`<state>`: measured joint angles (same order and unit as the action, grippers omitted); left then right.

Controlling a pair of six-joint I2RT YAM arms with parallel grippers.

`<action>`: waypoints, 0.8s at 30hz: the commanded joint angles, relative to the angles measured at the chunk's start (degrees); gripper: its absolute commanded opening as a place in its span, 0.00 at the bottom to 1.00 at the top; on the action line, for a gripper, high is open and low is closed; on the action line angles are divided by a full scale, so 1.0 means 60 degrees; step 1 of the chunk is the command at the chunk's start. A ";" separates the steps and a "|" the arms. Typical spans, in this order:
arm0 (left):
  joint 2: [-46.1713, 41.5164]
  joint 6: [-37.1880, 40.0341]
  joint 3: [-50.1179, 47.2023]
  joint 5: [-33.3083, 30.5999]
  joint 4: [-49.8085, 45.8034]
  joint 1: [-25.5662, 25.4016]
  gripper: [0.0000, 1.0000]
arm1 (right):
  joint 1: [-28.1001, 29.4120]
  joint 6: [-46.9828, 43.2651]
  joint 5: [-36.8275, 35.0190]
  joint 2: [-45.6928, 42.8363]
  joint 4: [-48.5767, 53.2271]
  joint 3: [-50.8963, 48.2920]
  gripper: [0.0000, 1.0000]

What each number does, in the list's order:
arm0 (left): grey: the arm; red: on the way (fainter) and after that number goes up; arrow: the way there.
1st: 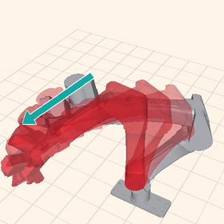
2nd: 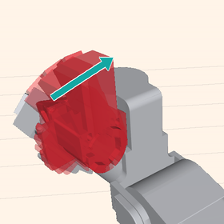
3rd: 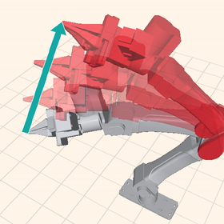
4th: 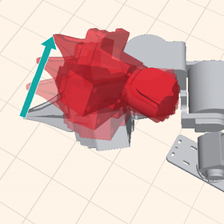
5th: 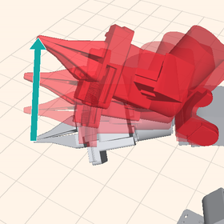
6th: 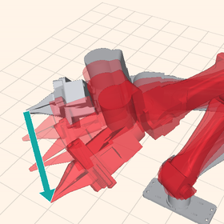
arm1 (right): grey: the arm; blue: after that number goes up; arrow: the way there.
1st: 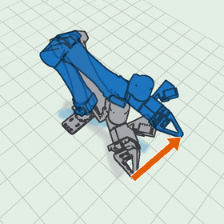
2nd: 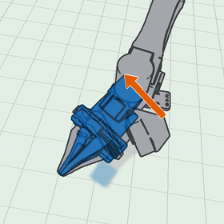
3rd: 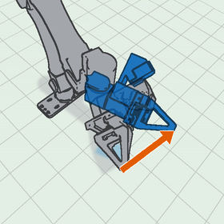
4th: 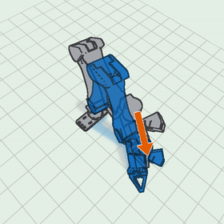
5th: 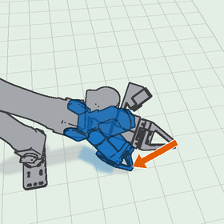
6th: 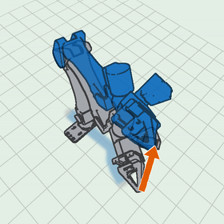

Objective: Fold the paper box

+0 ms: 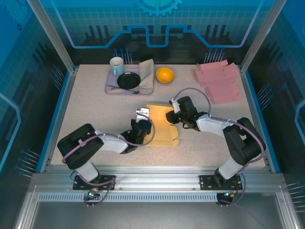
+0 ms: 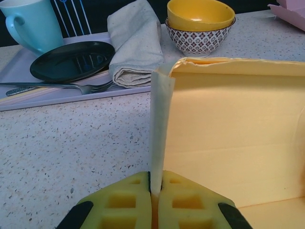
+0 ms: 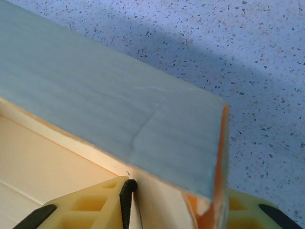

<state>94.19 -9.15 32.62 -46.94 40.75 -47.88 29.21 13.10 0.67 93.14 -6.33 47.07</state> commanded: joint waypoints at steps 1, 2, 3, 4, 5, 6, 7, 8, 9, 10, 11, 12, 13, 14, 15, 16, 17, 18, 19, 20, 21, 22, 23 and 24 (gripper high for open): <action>-0.0411 -0.0522 0.0276 0.0198 -0.0315 -0.0208 0.00 | 0.0088 -0.0001 0.0130 0.0199 -0.0494 0.0119 0.34; -0.0431 -0.0573 0.0287 0.0184 -0.0366 -0.0209 0.00 | 0.0097 -0.0001 0.0098 0.0229 -0.0476 0.0127 0.33; -0.0457 -0.0634 0.0315 0.0162 -0.0480 -0.0201 0.00 | 0.0095 0.0012 0.0073 0.0249 -0.0482 0.0123 0.33; -0.0461 -0.0703 0.0359 0.0135 -0.0632 -0.0211 0.00 | 0.0097 0.0042 0.0035 0.0266 -0.0478 0.0117 0.33; -0.0475 -0.0757 0.0403 0.0090 -0.0754 -0.0197 0.00 | 0.0095 0.0082 -0.0025 0.0282 -0.0456 0.0129 0.32; -0.0479 -0.0867 0.0457 0.0011 -0.0923 -0.0209 0.00 | 0.0117 0.0099 -0.0101 0.0309 -0.0443 0.0121 0.32; -0.0493 -0.1020 0.0529 -0.0088 -0.1138 -0.0200 0.00 | 0.0142 0.0101 -0.0244 0.0336 -0.0393 0.0135 0.31; -0.0515 -0.1143 0.0586 -0.0176 -0.1316 -0.0210 0.00 | 0.0195 0.0116 -0.0437 0.0344 -0.0299 0.0175 0.29; -0.0546 -0.1317 0.0633 -0.0258 -0.1487 -0.0209 0.00 | 0.0265 0.0094 -0.0722 0.0382 -0.0139 0.0225 0.27; -0.0576 -0.1468 0.0669 -0.0308 -0.1648 -0.0202 0.00 | 0.0339 0.0080 -0.1037 0.0398 -0.0009 0.0276 0.25; -0.0609 -0.1591 0.0694 -0.0332 -0.1735 -0.0210 0.00 | 0.0408 0.0059 -0.1353 0.0420 0.0128 0.0320 0.22; -0.0636 -0.1718 0.0729 -0.0344 -0.1859 -0.0209 0.00 | 0.0500 0.0045 -0.1752 0.0450 0.0280 0.0377 0.20; -0.0660 -0.1844 0.0784 -0.0366 -0.1998 -0.0207 0.00 | 0.0566 0.0037 -0.2025 0.0461 0.0380 0.0408 0.19; -0.0667 -0.1911 0.0813 -0.0385 -0.2077 -0.0209 0.00 | 0.0657 0.0028 -0.2380 0.0476 0.0486 0.0449 0.17; -0.0669 -0.1975 0.0843 -0.0388 -0.2165 -0.0220 0.00 | 0.0771 0.0029 -0.2914 0.0489 0.0615 0.0486 0.15; -0.0683 -0.2030 0.0859 -0.0428 -0.2251 -0.0227 0.00 | 0.0841 0.0028 -0.3330 0.0486 0.0686 0.0497 0.14; -0.0684 -0.2102 0.0855 -0.0469 -0.2314 -0.0224 0.00 | 0.0894 0.0028 -0.3609 0.0465 0.0729 0.0487 0.14; -0.0710 -0.2179 0.0839 -0.0522 -0.2385 -0.0224 0.00 | 0.0939 0.0042 -0.3880 0.0425 0.0725 0.0448 0.14; -0.0725 -0.2272 0.0847 -0.0548 -0.2481 -0.0232 0.00 | 0.0974 0.0048 -0.4053 0.0376 0.0682 0.0390 0.13; -0.0728 -0.2339 0.0847 -0.0549 -0.2562 -0.0224 0.00 | 0.0979 0.0035 -0.4135 0.0303 0.0579 0.0322 0.13; -0.0762 -0.2420 0.0832 -0.0535 -0.2661 -0.0224 0.00 | 0.1002 0.0010 -0.4139 0.0228 0.0402 0.0212 0.10; -0.0807 -0.2491 0.0803 -0.0513 -0.2718 -0.0225 0.01 | 0.1031 -0.0015 -0.4188 0.0133 0.0197 0.0095 0.09; -0.0840 -0.2556 0.0776 -0.0498 -0.2786 -0.0224 0.06 | 0.1066 -0.0041 -0.4262 0.0058 0.0050 -0.0002 0.07; -0.0887 -0.2647 0.0738 -0.0485 -0.2876 -0.0224 0.12 | 0.1091 -0.0084 -0.4314 -0.0026 -0.0121 -0.0105 0.06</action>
<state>91.77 -22.61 36.12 -48.36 25.82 -48.80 35.29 15.00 -18.17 94.61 -6.33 48.56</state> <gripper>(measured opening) 0.092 0.105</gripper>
